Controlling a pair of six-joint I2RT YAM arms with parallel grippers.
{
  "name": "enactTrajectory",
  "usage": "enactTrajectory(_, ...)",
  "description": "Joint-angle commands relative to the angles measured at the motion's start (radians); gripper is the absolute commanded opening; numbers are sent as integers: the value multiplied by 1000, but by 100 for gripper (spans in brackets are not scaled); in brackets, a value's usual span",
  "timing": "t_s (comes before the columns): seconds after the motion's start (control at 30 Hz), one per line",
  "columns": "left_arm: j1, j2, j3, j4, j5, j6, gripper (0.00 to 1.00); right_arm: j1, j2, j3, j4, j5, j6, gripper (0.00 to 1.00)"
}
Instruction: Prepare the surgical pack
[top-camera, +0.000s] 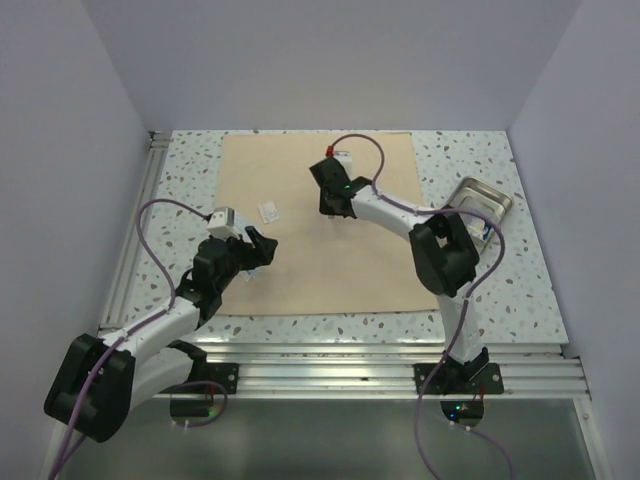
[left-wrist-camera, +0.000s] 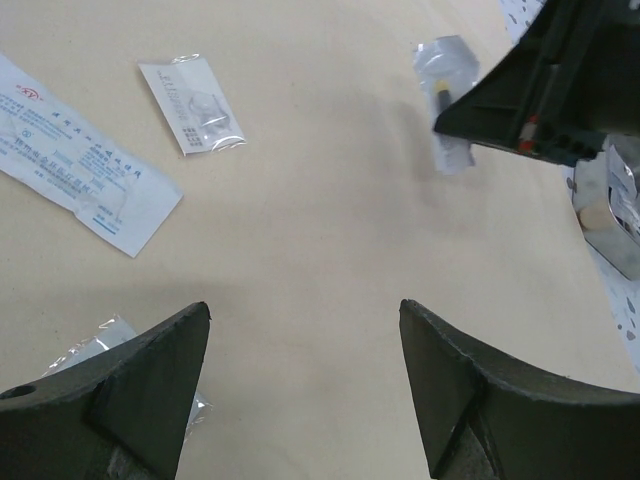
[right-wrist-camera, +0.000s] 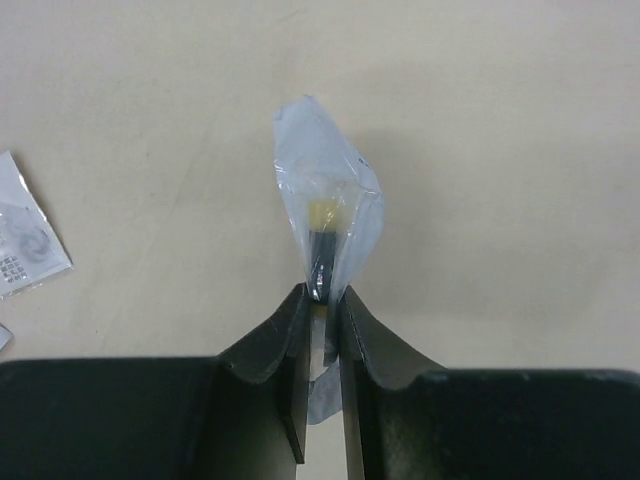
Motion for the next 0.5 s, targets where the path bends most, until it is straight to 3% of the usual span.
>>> enactTrajectory(0.0, -2, 6, 16, 22, 5, 24, 80, -88, -215, -137, 99, -47, -11, 17)
enactTrajectory(0.23, -2, 16, 16, 27, 7, 24, 80, -355, -477, -387, 126, -109, -63, 17)
enactTrajectory(0.47, -2, 13, 16, 27, 10, 22, 80, -639, -637, -553, 129, -211, -111, 17)
